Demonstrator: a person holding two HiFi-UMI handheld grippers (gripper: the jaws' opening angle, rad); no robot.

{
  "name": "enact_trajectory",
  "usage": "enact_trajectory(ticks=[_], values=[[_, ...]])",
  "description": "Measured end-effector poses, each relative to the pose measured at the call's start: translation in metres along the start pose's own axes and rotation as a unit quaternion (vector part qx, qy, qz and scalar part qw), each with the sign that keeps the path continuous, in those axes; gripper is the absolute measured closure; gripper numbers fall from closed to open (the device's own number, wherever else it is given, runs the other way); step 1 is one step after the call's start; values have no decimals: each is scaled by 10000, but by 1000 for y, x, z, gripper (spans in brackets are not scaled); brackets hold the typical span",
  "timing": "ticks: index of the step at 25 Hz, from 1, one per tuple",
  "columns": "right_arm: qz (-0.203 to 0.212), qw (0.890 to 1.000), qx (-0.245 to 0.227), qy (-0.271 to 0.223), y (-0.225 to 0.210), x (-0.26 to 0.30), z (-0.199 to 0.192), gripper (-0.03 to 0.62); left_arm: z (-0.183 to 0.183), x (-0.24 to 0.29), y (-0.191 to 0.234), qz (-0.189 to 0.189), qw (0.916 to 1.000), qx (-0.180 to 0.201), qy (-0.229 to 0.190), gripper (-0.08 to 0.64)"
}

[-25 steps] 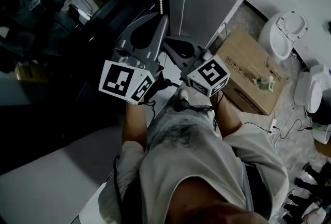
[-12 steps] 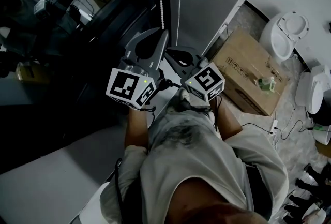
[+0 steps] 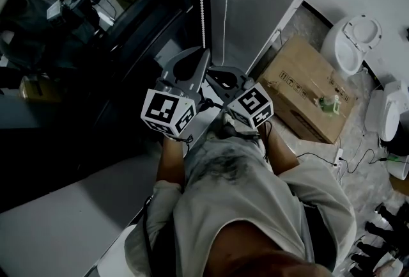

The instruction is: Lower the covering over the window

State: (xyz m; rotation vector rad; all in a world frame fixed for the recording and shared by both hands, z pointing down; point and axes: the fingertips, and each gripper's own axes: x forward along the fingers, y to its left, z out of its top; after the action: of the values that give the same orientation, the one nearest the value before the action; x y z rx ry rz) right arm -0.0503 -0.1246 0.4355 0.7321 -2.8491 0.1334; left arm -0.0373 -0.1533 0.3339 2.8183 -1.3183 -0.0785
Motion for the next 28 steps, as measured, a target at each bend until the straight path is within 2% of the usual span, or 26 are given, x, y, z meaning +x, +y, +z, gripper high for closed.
enact_trajectory(ticks=[8,12,15,20,24,28], values=[[-41,9999,31,137,4,-5,-16,572,-17,-4,-5,-27,9998,-90,157,551],[21,9999,111,-91,2,-22,-4,569,-16,-6,-6,-7,9999,-68,154,551],[18,9972,269,-699,-6,-45,37,512,-16,-7,-6,0,9999,-63,150,551],[-110,9860,59,-1662,-22,-70,124,509,-16,-7,-6,11,9999,-53,153,551],[-106,9794,-354,-1983,-28,-68,168,509,-15,-8,-6,42,9999,-28,157,551],[22,9748,-545,-2163,-27,-58,195,509,-15,-7,-4,63,9998,-10,169,551]])
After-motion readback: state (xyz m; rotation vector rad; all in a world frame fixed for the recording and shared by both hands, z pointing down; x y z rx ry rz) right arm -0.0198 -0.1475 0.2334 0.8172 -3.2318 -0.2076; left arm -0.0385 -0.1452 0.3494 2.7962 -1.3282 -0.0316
